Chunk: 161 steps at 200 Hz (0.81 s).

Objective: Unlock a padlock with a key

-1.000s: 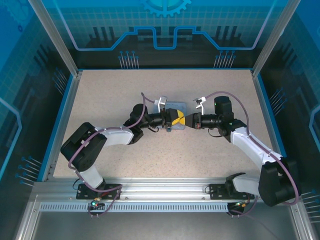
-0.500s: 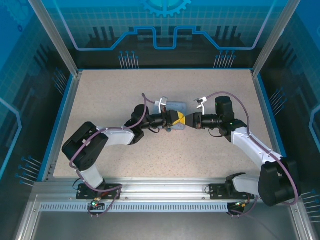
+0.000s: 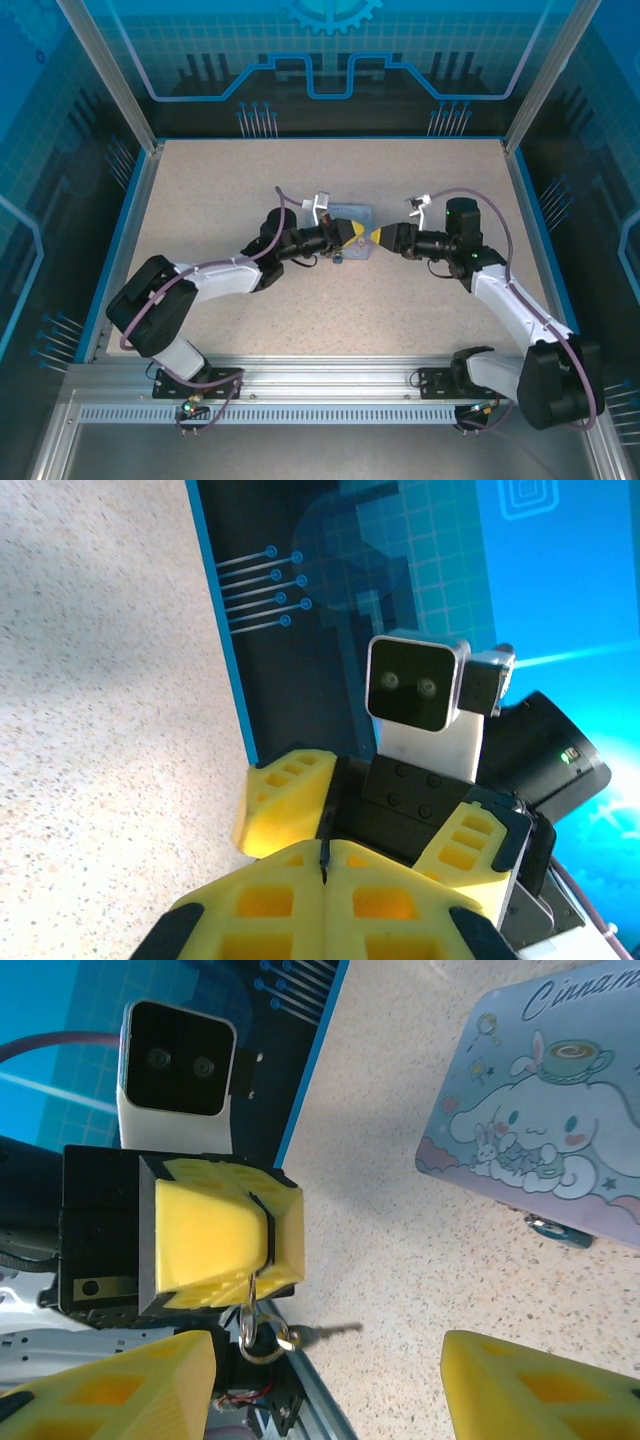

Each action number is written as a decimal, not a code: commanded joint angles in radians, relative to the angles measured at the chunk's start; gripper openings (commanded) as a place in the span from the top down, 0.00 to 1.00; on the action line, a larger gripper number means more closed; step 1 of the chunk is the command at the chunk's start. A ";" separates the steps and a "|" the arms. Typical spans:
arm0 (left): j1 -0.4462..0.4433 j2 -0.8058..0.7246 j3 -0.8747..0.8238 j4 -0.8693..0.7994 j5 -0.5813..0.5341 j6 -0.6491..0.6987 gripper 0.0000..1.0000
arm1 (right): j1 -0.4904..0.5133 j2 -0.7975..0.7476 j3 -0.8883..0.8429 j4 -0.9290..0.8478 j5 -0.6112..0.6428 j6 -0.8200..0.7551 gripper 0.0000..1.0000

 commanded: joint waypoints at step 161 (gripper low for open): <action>-0.014 -0.161 -0.003 -0.121 -0.366 0.073 1.00 | 0.221 0.061 0.029 0.434 0.304 0.326 0.53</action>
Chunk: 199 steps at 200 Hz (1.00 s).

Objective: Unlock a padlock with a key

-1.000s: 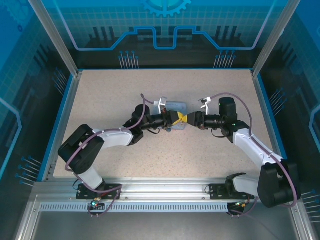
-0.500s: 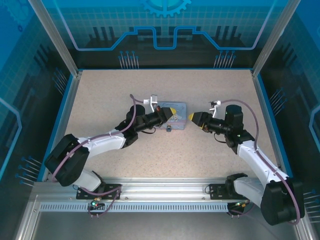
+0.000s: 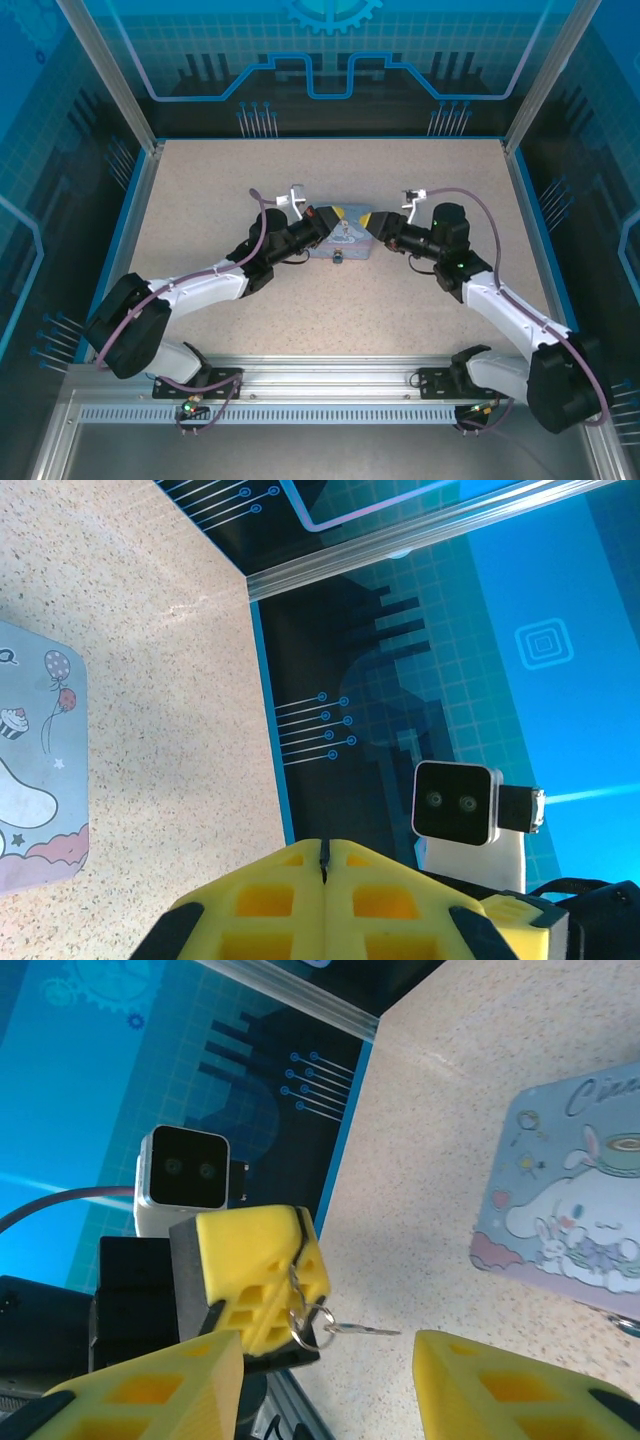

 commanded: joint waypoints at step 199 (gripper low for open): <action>-0.012 -0.030 0.026 -0.006 -0.064 0.044 1.00 | 0.125 0.141 0.048 0.115 0.035 0.008 1.00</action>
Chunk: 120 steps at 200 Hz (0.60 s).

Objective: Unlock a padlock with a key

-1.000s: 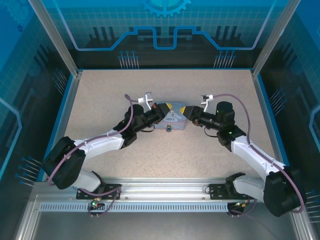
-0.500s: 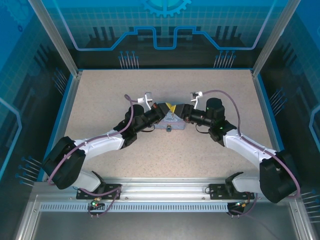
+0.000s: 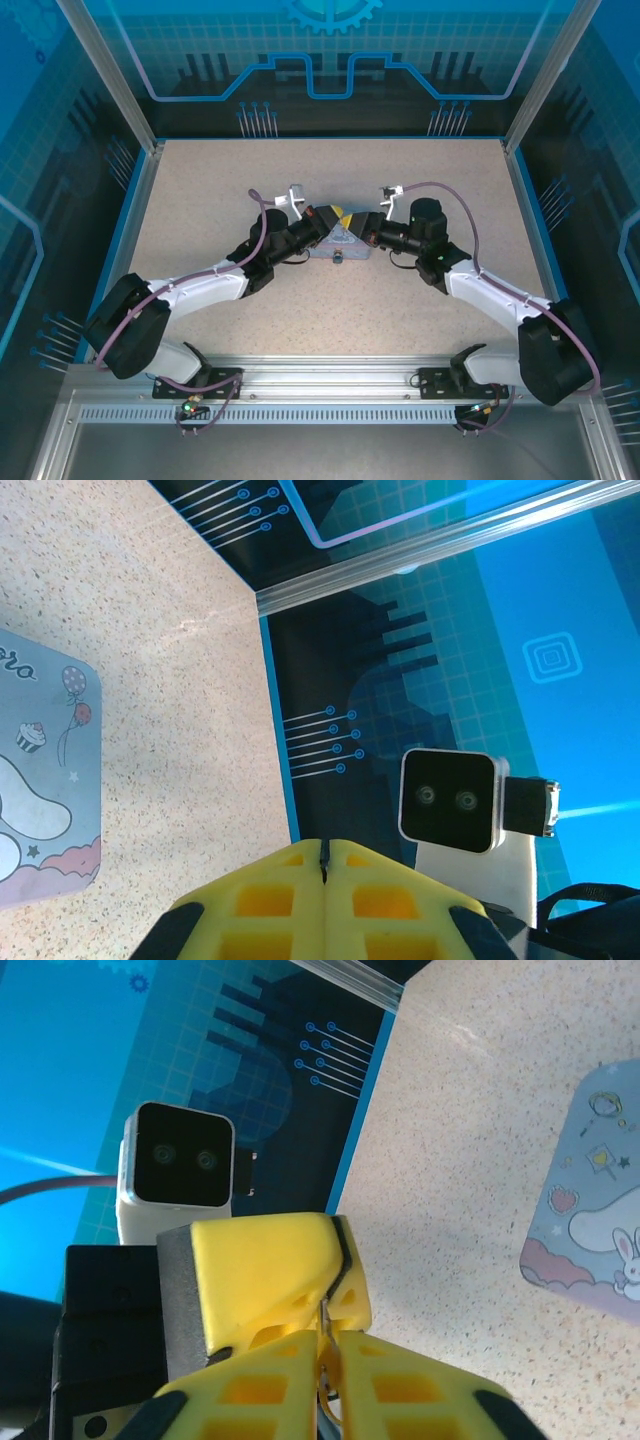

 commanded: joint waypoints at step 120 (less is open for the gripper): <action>0.122 -0.137 0.346 -0.859 0.200 0.116 0.36 | 0.069 -0.089 0.229 -0.598 0.211 -0.517 1.00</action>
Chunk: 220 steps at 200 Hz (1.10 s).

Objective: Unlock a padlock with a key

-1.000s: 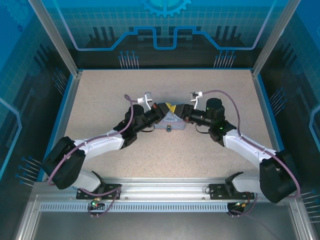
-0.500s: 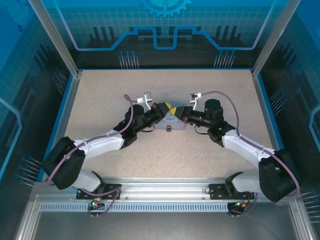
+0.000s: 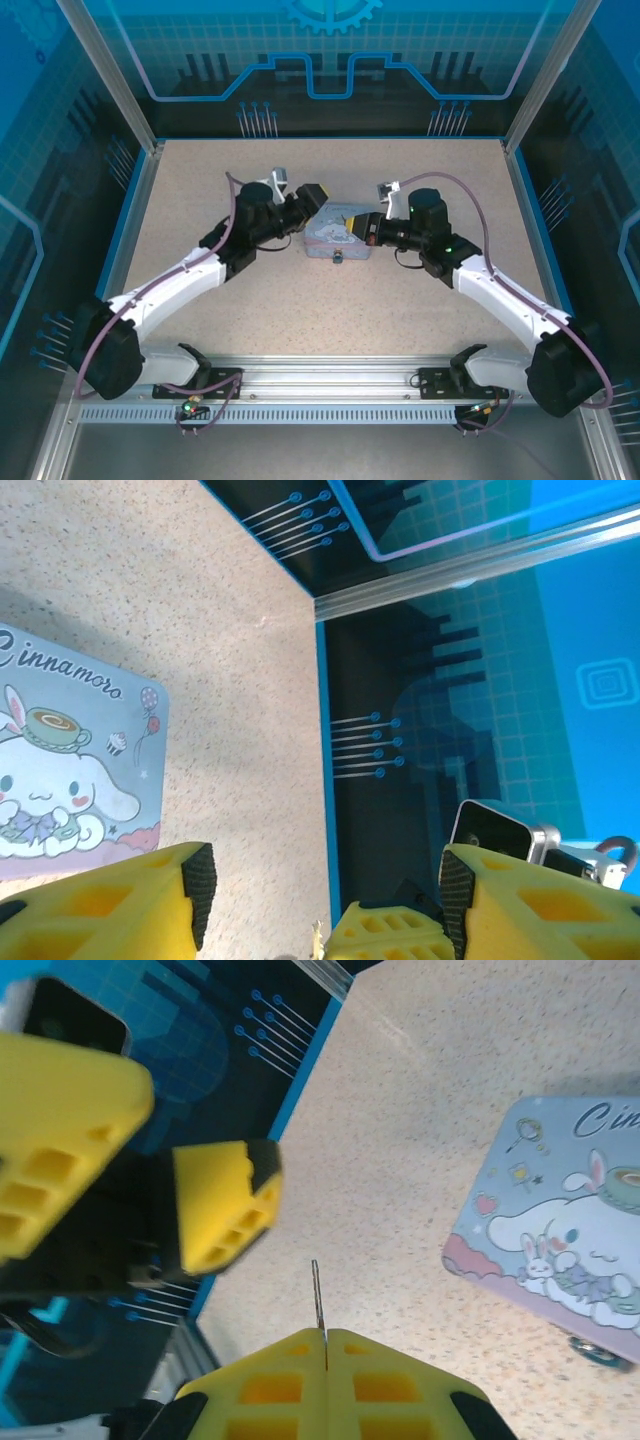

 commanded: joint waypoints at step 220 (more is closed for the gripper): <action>-0.019 0.112 0.154 -0.333 0.195 -0.055 0.64 | 0.411 0.103 0.303 -0.397 0.782 -0.567 1.00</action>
